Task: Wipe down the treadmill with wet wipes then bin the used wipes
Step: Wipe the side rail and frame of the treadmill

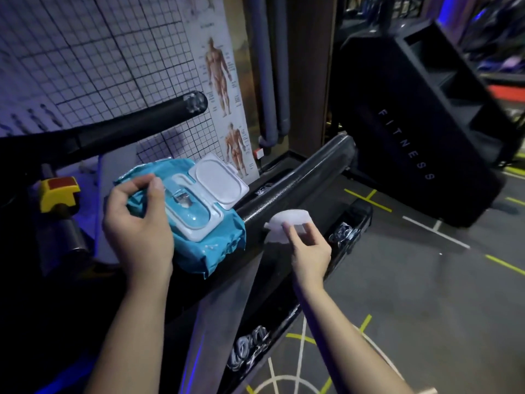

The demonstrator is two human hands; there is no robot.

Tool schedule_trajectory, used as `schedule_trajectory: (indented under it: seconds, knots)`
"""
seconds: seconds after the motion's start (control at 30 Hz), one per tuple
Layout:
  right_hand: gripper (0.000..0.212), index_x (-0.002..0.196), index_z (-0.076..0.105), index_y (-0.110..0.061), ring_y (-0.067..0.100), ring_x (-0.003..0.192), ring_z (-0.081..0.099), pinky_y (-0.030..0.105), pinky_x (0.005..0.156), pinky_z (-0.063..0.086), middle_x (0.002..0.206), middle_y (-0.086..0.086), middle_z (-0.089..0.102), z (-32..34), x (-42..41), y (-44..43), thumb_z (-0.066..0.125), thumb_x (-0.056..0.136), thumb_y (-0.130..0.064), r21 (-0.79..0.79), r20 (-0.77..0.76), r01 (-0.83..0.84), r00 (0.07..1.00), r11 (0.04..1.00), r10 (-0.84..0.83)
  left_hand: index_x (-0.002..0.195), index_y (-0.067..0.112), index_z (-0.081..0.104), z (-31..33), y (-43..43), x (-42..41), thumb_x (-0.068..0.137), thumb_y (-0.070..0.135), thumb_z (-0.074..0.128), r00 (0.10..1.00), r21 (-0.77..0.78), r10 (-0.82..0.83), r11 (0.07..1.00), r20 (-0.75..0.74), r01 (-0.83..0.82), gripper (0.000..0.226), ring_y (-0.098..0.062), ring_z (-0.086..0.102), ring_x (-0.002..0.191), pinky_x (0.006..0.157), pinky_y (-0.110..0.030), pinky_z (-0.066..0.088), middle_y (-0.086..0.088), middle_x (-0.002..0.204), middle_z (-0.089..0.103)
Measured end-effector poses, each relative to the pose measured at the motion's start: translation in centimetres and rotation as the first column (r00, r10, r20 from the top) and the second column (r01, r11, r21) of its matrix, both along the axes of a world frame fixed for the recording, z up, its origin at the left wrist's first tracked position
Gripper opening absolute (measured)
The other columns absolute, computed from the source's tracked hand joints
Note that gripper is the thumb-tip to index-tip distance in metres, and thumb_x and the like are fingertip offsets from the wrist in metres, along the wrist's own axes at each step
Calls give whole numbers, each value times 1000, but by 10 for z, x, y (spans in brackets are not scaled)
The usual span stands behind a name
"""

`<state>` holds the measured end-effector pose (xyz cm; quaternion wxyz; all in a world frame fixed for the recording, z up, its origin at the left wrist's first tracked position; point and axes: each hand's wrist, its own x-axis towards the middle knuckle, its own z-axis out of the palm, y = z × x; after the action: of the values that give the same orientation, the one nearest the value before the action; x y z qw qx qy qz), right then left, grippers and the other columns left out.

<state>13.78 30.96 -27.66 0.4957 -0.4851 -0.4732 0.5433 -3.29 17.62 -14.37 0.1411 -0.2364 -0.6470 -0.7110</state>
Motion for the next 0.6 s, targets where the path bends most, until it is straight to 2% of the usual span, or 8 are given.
schedule_trajectory:
  seconds: [0.13,0.23,0.3,0.33,0.37,0.43,0.5,0.6]
  knots:
    - [37,76,63,-10,4,64,47,18,59,38,66,-13,57,-1,-17,-5,82,81,-41,-57,-96,1,995,998,-7,91,48,71,-1,10,-8,92,43,74,1000,-9,-18,1000,-24,17,6,-26,71,109,101,-55,55,-8,113,75]
    - [48,76,49,-10,7,64,41,26,63,37,68,-11,46,0,-42,-6,75,83,-49,-85,-83,8,996,996,-15,90,49,71,-3,18,-11,92,43,74,999,-9,-20,1000,-30,19,6,-29,71,108,100,-55,55,-10,112,75]
    - [51,93,52,-17,14,85,55,33,81,47,92,-4,58,5,-60,-8,63,82,-66,-122,-46,26,998,992,-32,91,46,72,-6,23,-13,92,42,74,999,-6,-25,1000,-36,25,5,-29,71,108,100,-55,55,-11,112,75]
    - [61,115,52,-18,22,108,57,39,96,46,117,4,60,9,-68,-9,55,82,-70,-162,-54,-6,999,987,-3,91,44,72,-8,24,-14,92,42,74,999,-6,-25,1000,-35,24,3,-29,71,108,100,-54,55,-11,113,75]
    - [71,138,41,-19,27,130,48,43,109,39,143,10,49,15,-75,-8,50,87,-68,-219,-72,-51,997,974,36,92,44,72,-10,26,-16,92,42,74,999,-8,-20,1000,-35,20,3,-28,71,108,100,-53,55,-10,113,75]
    - [79,158,9,-19,27,151,20,43,120,23,167,9,12,26,-83,-3,43,99,-57,-320,-100,-125,990,939,97,93,47,73,-13,28,-21,92,44,74,999,-19,-14,1000,-39,13,3,-26,72,108,100,-53,56,-8,114,75]
    - [83,160,-6,-10,19,155,-1,42,125,9,168,6,-10,31,-85,8,37,103,-55,-366,-78,-158,987,917,139,96,48,74,-14,30,-26,92,48,75,1000,-14,-15,1000,-26,15,4,-26,72,108,99,-54,56,-7,113,76]
    - [87,158,-9,-4,17,154,-14,41,124,-2,167,9,-15,31,-86,23,32,103,-58,-389,-9,-167,984,906,177,99,45,75,-13,35,-32,91,52,75,1000,-11,-4,1000,-31,3,11,-26,73,108,98,-56,57,-4,112,76]
